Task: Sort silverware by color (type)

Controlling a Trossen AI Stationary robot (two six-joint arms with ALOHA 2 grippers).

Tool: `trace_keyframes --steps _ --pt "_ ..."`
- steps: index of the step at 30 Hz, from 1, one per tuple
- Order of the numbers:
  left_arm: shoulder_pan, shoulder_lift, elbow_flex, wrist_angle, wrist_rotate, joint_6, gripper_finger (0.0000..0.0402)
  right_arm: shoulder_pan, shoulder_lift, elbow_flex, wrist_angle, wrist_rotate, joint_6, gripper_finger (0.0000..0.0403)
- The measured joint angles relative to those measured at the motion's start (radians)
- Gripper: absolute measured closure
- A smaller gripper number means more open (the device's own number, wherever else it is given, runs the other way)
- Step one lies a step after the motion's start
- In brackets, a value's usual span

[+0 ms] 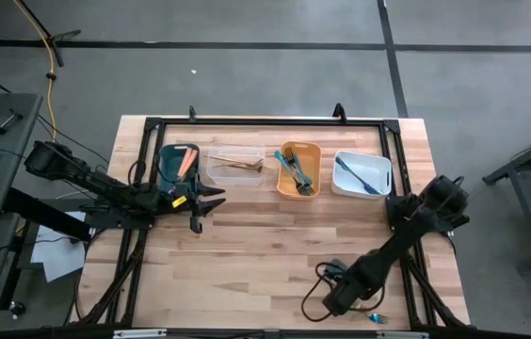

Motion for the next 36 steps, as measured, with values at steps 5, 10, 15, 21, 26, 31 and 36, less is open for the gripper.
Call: trace_keyframes --steps 5,10,15,21,26,31,36 --pt "0.0 0.0 0.0 0.0 0.0 0.0 0.0291 -0.002 0.039 0.0 0.002 -0.046 0.0 0.0226" --pt "0.0 0.0 0.0 0.0 0.0 0.0 0.0291 -0.002 0.053 0.0 0.001 -0.051 0.0 0.0226" --pt "0.0 0.0 0.0 -0.002 0.0 0.0 0.0291 -0.003 0.068 0.004 -0.027 -0.057 0.001 0.025" --pt "0.0 0.0 0.0 -0.003 0.0 0.0 0.0291 -0.015 0.076 0.005 -0.058 -0.064 -0.006 0.0331" --pt "0.0 0.0 0.0 -0.003 0.0 0.0 0.0291 -0.028 0.077 0.004 -0.073 -0.037 -0.115 0.0391" --pt "0.0 0.0 0.0 -0.003 0.0 0.0 0.0291 -0.048 0.077 0.003 -0.12 0.003 -0.217 0.0385" --pt "0.0 0.0 0.0 -0.003 0.0 0.0 0.0291 -0.075 0.07 0.002 -0.178 0.026 -0.342 0.0396"
